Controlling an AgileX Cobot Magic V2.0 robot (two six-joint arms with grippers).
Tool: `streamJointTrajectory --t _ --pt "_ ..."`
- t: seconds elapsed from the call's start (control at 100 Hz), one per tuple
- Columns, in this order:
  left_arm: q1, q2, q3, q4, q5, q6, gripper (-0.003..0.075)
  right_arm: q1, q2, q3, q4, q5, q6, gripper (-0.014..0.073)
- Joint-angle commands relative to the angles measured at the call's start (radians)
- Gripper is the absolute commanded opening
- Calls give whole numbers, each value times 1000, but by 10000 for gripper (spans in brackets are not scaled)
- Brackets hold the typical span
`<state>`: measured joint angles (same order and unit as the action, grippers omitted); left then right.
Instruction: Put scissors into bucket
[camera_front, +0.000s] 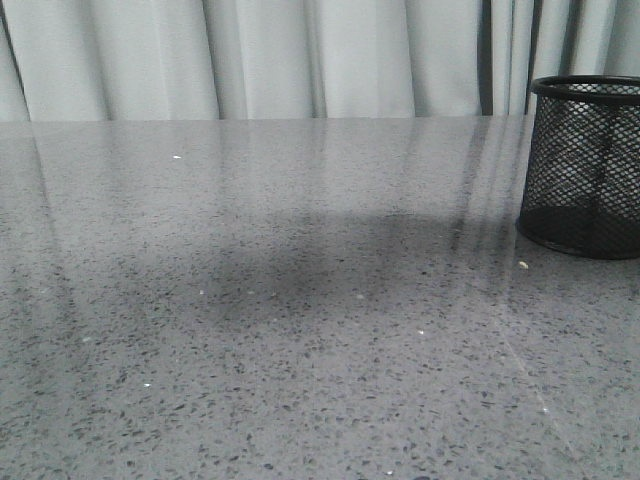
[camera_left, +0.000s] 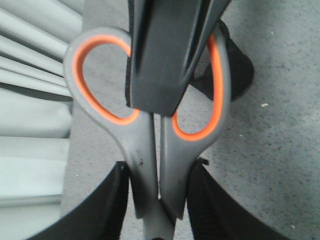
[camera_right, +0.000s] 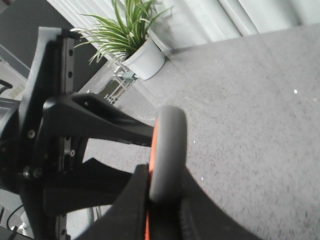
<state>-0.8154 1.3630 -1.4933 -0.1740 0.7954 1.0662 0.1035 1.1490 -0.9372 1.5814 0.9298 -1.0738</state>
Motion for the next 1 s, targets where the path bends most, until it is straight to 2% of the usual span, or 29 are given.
streamJointTrajectory --t 0.0,0.04,0.08,0.17,0.22,0.31,0.46,0.57,0.65,0.77,0.99 --pt "-9 -75 -36 -76 -110 -30 387 -3 -11 -87 22 -48 -18 -66" --pt "-9 -92 -36 -76 -135 -53 466 -5 -11 -116 3 -60 -18 -66" --pt "-9 -116 -36 -76 -152 -63 512 -5 -9 -152 -28 -75 -14 -66" --pt "-9 -182 -36 -76 -164 -63 504 -5 -9 -242 -140 -100 45 -66" --pt "-9 -222 -36 -76 -161 -75 470 -7 -8 -297 -237 -107 97 -66" --pt "-7 -308 -36 -68 -149 -194 382 -28 -8 -408 -450 -72 227 -66" --pt "-5 -460 -22 26 -121 -418 167 -89 9 -616 -787 131 484 -66" --pt "-5 -570 29 87 -111 -544 92 -104 46 -768 -1024 330 674 -66" --pt "-5 -648 84 103 -103 -560 83 -104 67 -822 -1163 365 790 -66" --pt "-5 -761 185 103 -103 -560 83 -104 85 -822 -1251 365 840 -66" --pt "-5 -890 338 103 -103 -573 68 -104 118 -773 -1277 365 848 -66"
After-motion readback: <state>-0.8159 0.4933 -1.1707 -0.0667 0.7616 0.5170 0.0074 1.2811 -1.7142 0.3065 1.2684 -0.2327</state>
